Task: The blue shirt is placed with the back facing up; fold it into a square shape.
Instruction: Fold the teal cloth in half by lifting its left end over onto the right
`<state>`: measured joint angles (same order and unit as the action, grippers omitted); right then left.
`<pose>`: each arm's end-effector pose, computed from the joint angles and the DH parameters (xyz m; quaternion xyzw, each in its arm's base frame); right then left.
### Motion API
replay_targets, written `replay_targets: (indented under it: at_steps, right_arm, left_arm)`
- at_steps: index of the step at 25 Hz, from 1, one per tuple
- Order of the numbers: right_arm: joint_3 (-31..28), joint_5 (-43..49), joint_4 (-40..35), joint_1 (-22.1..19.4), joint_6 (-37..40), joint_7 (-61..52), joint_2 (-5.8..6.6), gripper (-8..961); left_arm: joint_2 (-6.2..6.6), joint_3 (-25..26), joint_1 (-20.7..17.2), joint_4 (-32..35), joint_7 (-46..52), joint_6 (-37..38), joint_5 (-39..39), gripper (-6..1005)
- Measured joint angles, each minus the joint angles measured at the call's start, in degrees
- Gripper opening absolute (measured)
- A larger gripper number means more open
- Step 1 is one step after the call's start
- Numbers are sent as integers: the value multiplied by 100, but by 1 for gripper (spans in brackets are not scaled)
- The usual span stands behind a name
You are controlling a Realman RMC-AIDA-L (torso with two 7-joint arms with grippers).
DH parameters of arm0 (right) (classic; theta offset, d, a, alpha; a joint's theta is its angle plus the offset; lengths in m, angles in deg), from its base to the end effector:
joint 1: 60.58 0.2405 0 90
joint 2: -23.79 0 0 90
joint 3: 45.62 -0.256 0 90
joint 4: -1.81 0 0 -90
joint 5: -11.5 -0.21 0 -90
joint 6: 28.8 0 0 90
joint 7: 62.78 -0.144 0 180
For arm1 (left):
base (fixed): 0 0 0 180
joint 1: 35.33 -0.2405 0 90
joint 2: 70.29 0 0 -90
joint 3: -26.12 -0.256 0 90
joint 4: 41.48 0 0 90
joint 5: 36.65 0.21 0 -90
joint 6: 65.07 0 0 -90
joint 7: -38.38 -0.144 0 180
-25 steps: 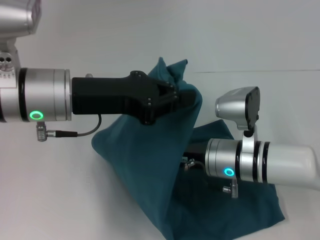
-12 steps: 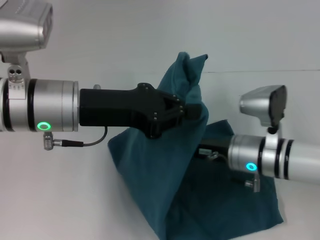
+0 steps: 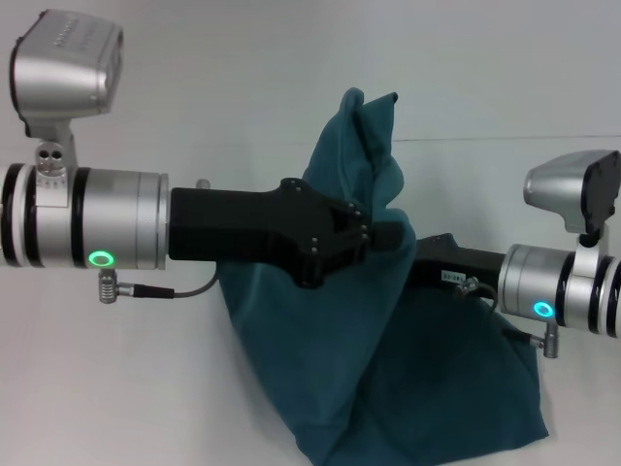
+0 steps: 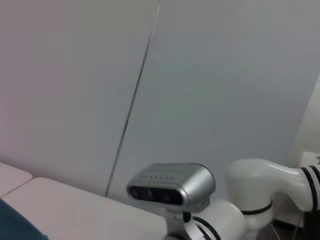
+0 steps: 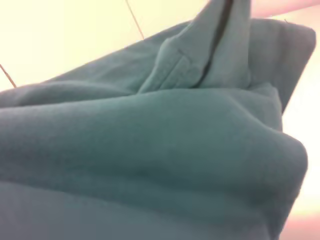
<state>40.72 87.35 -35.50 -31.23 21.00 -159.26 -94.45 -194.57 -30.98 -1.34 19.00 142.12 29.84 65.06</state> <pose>0.2270 0.3702 -0.0692 -0.8783 0.3656 0.2363 0.1977 -0.1277 0.3378 0.0005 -0.9436 -0.1574 -0.2913 0.0003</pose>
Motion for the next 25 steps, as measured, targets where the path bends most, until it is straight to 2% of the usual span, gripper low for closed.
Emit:
replay_targets:
  at_steps: [6, 14, 22, 25]
  right_arm:
    - [-343, 687, -410, -219, -21, -263, -100, 87]
    - [-395, 1207, -515, -258, 143, -549, -103, 91]
    - [-406, 1301, -658, -296, 309, -580, -130, 95]
    - [-478, 1301, -703, -350, 311, -563, -130, 329]
  left_arm:
    - [-8, -220, 43, -219, -125, -44, -173, 5]
    - [-8, -371, 47, -342, -200, -96, -303, 5]
    - [-8, -372, 26, -345, -204, -96, -317, 5]
    - [-8, -372, 15, -345, -205, -96, -323, 5]
